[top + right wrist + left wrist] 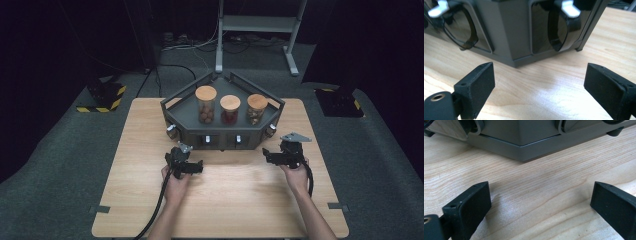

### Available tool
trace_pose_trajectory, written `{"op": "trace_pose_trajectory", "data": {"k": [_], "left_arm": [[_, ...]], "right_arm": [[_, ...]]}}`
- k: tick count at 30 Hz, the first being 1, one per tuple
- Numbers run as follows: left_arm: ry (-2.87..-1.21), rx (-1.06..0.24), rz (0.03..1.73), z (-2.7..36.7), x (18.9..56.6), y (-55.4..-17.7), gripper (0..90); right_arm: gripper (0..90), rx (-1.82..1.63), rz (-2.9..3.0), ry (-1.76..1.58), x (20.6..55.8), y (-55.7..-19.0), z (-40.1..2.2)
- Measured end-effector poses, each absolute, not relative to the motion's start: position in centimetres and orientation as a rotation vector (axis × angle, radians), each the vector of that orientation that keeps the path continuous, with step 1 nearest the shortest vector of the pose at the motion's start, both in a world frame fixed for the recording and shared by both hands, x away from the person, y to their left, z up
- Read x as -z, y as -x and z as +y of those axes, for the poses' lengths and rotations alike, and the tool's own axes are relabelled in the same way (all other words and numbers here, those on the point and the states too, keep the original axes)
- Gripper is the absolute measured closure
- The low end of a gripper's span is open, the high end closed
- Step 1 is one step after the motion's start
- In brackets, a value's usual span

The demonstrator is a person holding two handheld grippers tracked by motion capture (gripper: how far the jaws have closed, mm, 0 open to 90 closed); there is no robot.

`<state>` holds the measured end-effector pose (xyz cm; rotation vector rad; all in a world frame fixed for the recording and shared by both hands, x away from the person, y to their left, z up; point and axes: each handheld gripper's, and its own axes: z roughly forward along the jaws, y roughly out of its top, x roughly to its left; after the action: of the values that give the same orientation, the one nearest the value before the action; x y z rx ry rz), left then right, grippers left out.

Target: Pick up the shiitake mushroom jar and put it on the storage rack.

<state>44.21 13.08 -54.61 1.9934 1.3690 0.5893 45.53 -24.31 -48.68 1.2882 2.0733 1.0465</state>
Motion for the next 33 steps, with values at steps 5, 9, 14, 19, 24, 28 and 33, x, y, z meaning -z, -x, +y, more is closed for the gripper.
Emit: {"op": "trace_pose_trajectory", "data": {"k": [5,9,14,19,24,28,33], "left_arm": [[-1.993,-0.589,1.369,13.1,54.6,-44.2,3.1],[-1.993,-0.589,1.369,13.1,54.6,-44.2,3.1],[-1.994,-0.591,1.369,13.1,54.6,-44.2,3.0],[-1.994,-0.591,1.369,13.1,54.6,-44.2,3.0],[-1.992,-0.591,1.369,13.1,54.6,-44.2,3.0],[-1.991,-0.593,1.371,13.0,54.6,-44.2,3.0],[-1.991,-0.593,1.373,13.0,54.6,-44.2,2.9]], "right_arm": [[9.7,-1.036,2.078,-1.303,49.6,-45.5,-24.5],[9.7,-1.029,2.085,-1.296,50.0,-45.5,-24.4],[9.7,-1.049,2.097,-1.306,50.9,-45.4,-24.3],[9.6,-1.046,2.107,-1.316,51.7,-45.2,-24.4],[8.9,-1.014,2.115,-1.338,52.6,-45.0,-24.6],[8.9,-0.968,2.14,-1.353,53.6,-45.2,-24.6],[7.9,-0.927,2.152,-1.343,54.5,-45.1,-24.5]]}}
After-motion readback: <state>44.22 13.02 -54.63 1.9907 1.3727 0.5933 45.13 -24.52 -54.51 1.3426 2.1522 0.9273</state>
